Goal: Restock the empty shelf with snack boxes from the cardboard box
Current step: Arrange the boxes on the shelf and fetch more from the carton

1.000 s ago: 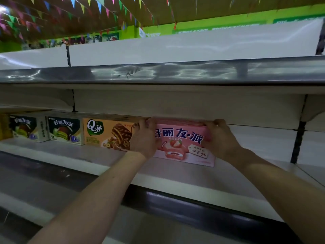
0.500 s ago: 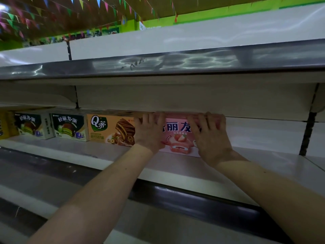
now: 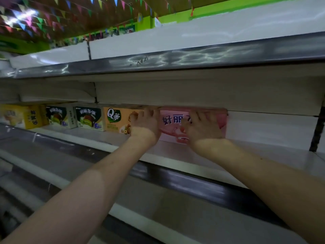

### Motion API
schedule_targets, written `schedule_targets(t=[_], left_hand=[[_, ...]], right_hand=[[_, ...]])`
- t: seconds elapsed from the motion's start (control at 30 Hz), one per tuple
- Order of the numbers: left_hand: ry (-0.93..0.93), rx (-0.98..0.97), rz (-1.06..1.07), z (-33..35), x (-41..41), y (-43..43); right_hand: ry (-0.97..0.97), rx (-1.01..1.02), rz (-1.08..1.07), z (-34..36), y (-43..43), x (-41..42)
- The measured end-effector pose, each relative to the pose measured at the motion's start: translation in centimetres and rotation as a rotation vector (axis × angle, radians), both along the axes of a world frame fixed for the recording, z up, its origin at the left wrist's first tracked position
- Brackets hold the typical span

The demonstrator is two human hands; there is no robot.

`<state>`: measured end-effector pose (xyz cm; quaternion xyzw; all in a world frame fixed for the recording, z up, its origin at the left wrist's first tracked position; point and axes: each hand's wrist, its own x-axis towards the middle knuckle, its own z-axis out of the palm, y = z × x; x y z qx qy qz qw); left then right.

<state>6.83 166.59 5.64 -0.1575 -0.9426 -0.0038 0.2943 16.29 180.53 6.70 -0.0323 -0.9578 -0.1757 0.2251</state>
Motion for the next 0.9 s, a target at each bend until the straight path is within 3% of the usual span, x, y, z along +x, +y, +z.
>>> schedule_targets(t=[0.4, 0.9], left_hand=[[-0.182, 0.056, 0.401, -2.5, 13.7, -9.3], [-0.462, 0.246, 1.054, -12.1, 43.3, -18.2]], right_hand=[[-0.105, 0.032, 0.604, -1.5, -8.8, 5.8], [-0.333, 0.051, 1.323, -11.1, -21.6, 24.3]])
